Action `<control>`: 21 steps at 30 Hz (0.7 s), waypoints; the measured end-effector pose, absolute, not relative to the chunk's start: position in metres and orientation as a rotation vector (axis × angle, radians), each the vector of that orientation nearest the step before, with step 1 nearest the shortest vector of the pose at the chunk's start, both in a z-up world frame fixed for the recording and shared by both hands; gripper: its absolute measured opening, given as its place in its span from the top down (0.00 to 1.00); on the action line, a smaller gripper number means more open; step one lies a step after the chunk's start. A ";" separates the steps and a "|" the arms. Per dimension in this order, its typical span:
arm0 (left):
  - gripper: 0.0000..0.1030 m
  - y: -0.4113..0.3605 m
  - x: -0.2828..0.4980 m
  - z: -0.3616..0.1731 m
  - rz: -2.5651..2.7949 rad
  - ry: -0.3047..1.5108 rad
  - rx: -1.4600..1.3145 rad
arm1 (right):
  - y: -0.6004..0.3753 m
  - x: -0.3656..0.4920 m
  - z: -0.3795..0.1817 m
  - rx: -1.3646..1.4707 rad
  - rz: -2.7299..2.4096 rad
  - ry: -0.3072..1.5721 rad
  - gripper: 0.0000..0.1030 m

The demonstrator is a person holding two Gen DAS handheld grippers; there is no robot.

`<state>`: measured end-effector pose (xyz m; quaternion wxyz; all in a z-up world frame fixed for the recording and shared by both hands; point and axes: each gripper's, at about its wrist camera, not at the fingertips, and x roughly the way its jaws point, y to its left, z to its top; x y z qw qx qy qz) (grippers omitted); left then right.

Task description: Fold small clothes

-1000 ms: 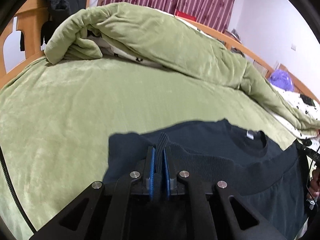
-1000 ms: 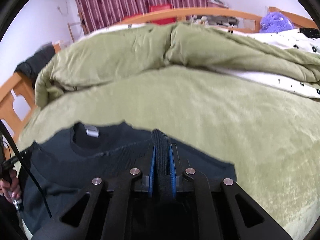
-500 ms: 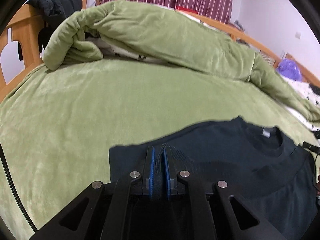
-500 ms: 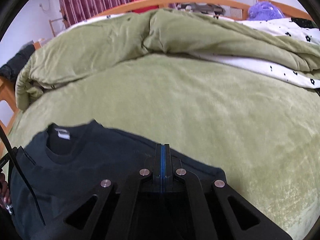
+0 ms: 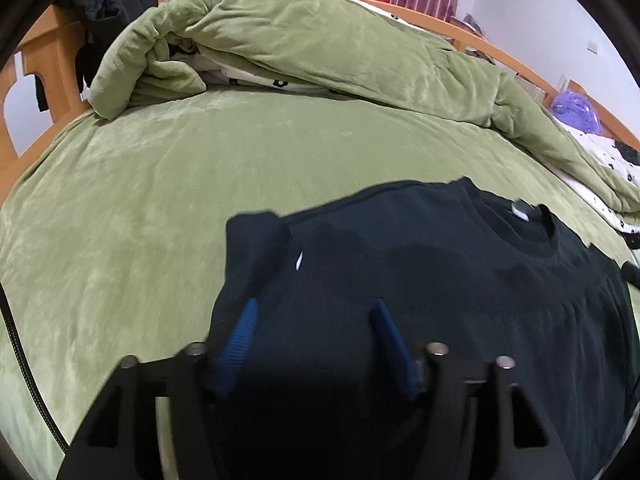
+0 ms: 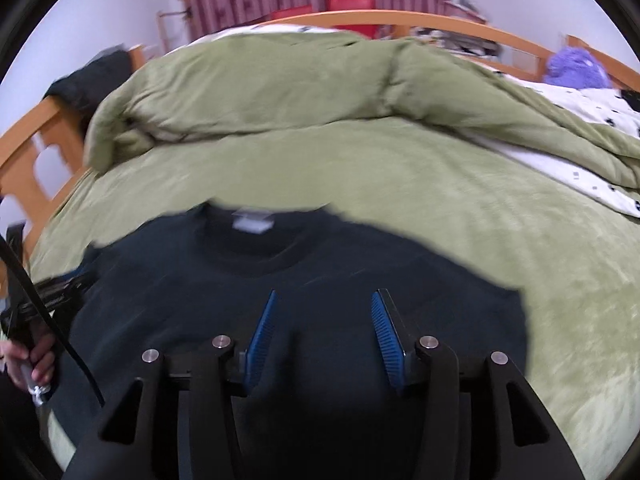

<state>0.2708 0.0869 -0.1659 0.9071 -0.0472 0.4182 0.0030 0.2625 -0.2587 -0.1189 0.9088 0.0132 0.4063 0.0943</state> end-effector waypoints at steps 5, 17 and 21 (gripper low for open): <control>0.38 0.092 0.238 -0.161 0.008 0.859 -0.113 | -0.214 0.241 -0.137 0.027 0.209 0.852 0.53; 0.38 0.118 0.170 -0.166 0.075 0.870 -0.098 | -0.171 0.209 -0.171 0.000 0.077 0.865 0.51; 0.38 0.126 0.150 -0.170 0.073 0.882 -0.129 | -0.167 0.194 -0.172 -0.039 0.068 0.860 0.49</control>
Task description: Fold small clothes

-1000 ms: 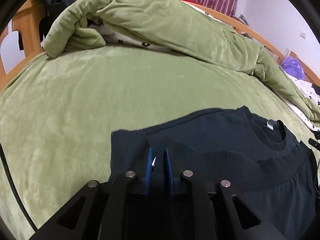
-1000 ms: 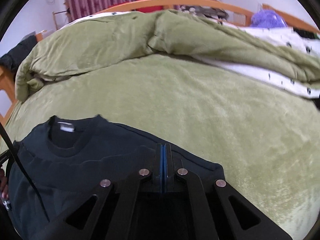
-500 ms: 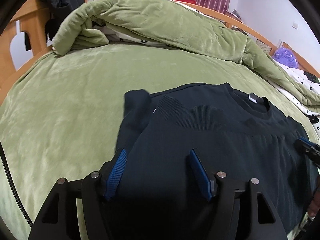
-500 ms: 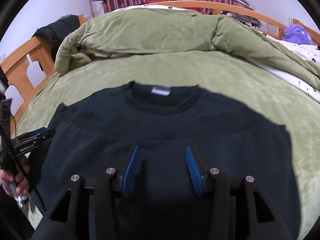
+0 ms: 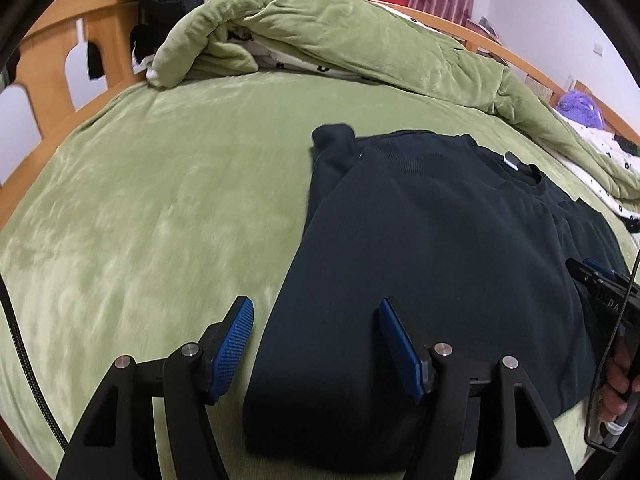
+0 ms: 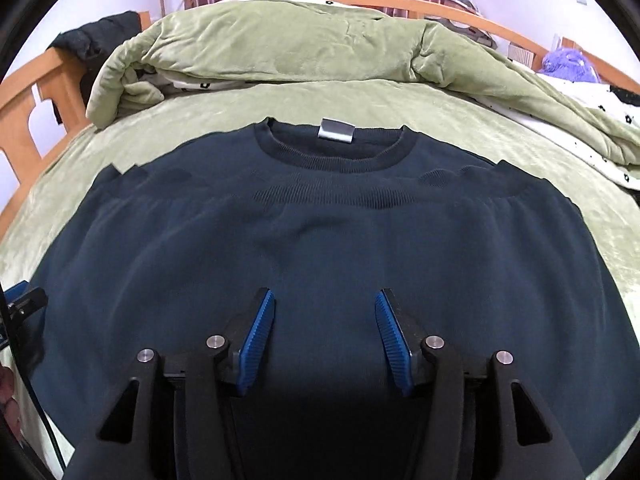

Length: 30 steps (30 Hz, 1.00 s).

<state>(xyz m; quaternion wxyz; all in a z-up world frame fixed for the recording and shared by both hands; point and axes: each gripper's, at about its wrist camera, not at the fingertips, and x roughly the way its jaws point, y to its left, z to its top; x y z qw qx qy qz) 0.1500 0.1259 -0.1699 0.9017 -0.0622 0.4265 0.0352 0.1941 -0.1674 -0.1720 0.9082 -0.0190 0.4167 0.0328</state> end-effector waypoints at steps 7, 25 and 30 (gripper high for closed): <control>0.40 0.137 0.118 -0.183 0.011 0.922 -0.294 | -0.167 0.165 -0.173 -0.045 0.045 0.856 0.49; 0.40 0.131 0.083 -0.195 -0.080 0.907 -0.516 | -0.180 0.109 -0.166 -0.067 0.094 0.874 0.49; 0.40 0.131 0.104 -0.200 -0.065 0.916 -0.582 | -0.200 0.096 -0.162 -0.019 0.106 0.891 0.49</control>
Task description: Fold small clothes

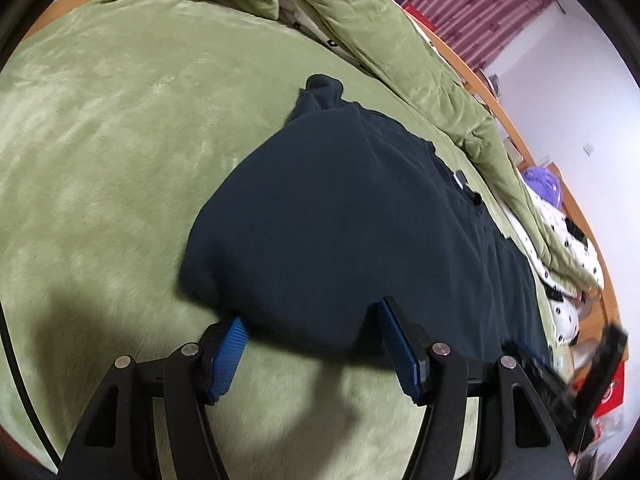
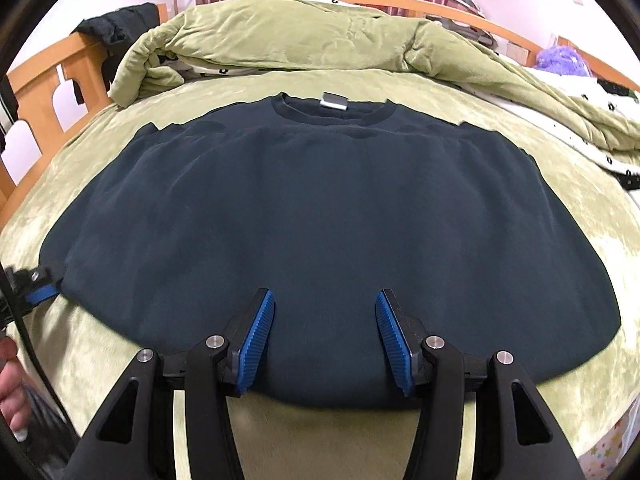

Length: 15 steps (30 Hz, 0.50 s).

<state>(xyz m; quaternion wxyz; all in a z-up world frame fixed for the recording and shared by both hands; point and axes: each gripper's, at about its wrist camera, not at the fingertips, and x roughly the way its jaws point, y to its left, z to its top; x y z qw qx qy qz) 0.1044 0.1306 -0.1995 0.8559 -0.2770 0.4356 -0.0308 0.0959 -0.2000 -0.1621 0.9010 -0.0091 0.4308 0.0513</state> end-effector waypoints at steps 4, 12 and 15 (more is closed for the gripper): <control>0.40 0.123 0.117 -0.196 -0.010 0.913 -0.529 | -0.218 0.087 -0.155 0.024 0.105 0.901 0.49; 0.78 0.077 0.125 -0.164 0.114 0.773 -0.232 | -0.250 0.079 -0.132 0.017 0.085 0.884 0.49; 0.84 0.059 0.127 -0.142 0.099 0.696 -0.151 | -0.264 0.076 -0.121 0.016 0.077 0.865 0.49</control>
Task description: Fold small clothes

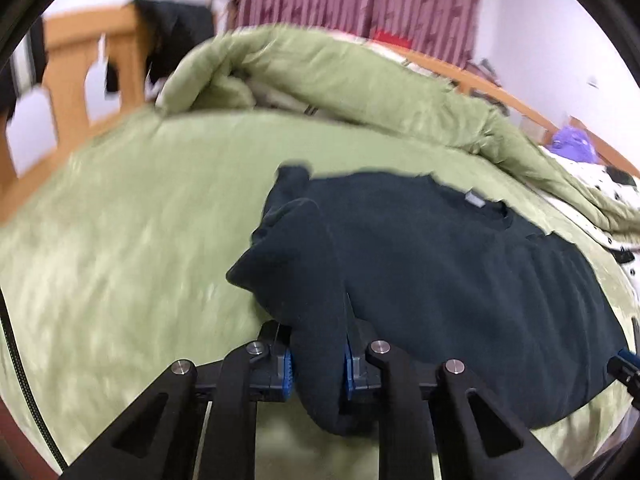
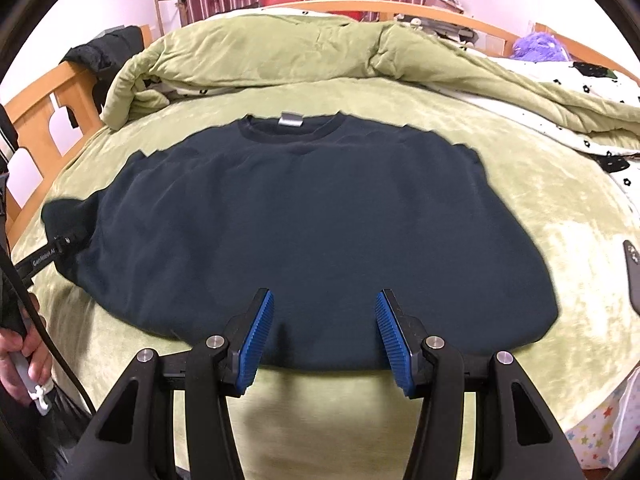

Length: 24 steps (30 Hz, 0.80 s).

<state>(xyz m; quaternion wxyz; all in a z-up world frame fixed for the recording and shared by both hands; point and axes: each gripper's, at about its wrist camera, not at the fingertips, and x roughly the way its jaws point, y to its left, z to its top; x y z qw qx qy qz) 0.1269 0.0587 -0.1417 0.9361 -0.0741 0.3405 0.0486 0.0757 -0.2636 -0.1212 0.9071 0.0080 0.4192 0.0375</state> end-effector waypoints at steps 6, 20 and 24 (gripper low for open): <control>0.86 0.017 0.127 -0.104 -0.023 0.598 -0.119 | -0.292 0.067 -0.101 -0.014 0.028 0.809 0.49; 0.87 -0.112 0.121 -0.132 -0.410 0.704 -0.072 | -0.364 0.035 -0.092 0.039 -0.106 0.782 0.49; 0.85 -0.116 0.122 -0.150 -0.407 0.750 -0.038 | -0.359 0.032 -0.093 0.025 -0.101 0.782 0.49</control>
